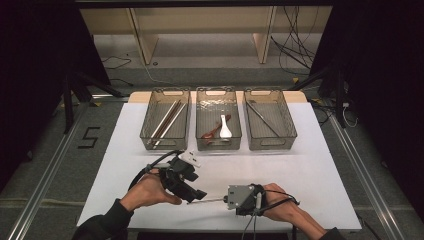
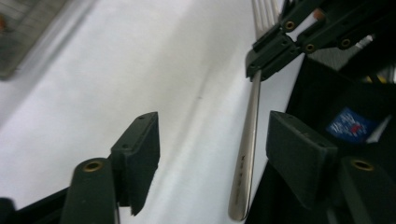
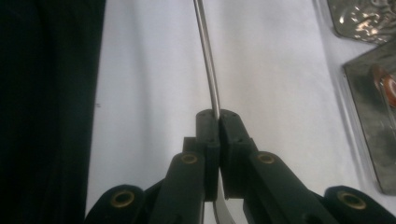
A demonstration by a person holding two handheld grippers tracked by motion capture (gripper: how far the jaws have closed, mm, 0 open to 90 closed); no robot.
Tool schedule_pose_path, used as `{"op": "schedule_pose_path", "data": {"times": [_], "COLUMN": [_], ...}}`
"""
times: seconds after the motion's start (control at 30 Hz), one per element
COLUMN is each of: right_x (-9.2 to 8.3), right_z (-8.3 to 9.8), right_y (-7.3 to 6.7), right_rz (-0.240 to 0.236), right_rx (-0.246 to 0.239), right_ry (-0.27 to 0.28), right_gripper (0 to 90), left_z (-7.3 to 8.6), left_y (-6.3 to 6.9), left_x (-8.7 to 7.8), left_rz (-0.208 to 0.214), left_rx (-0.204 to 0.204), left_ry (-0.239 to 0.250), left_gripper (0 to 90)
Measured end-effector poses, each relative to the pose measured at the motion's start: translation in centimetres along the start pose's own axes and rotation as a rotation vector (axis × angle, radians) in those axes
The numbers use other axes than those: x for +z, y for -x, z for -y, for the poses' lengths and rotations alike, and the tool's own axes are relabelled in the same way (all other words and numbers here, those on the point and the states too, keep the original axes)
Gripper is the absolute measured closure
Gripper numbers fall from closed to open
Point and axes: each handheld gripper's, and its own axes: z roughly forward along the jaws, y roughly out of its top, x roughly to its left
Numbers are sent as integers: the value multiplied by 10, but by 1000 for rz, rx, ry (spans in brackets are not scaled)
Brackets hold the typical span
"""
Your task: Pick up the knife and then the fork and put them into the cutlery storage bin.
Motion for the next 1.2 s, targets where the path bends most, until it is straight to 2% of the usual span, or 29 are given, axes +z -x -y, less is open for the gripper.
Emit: {"op": "schedule_pose_path", "data": {"times": [0.03, 0.1, 0.2, 0.37, 0.7, 0.97, 1.2], "right_x": [-1, -2, -4, -7, -11, -16, -20], "right_z": [1, 5, 9, 15, 27, 37, 43], "right_y": [2, 6, 11, 18, 31, 42, 49], "right_rz": [5, 13, 33, 58, 97, 137, 164], "right_rx": [6, 9, 33, 71, 116, 175, 209], "right_ry": [-1, -7, -11, 1, -21, -11, -9], "right_gripper": [883, 883, 883, 883, 883, 882, 882], "left_z": [1, 4, 9, 18, 33, 45, 54], "left_y": [-2, -5, -10, -17, -23, -29, -34], "left_x": [-2, -6, -10, -11, -16, -21, -20], "left_rz": [-8, -26, -45, -66, -103, -130, -149], "left_rx": [3, -22, -47, -78, -94, -141, -168], "left_ry": [16, 54, 82, 97, 149, 247, 268], "left_gripper": [319, 303, 272, 233, 193, 185, 172]}}
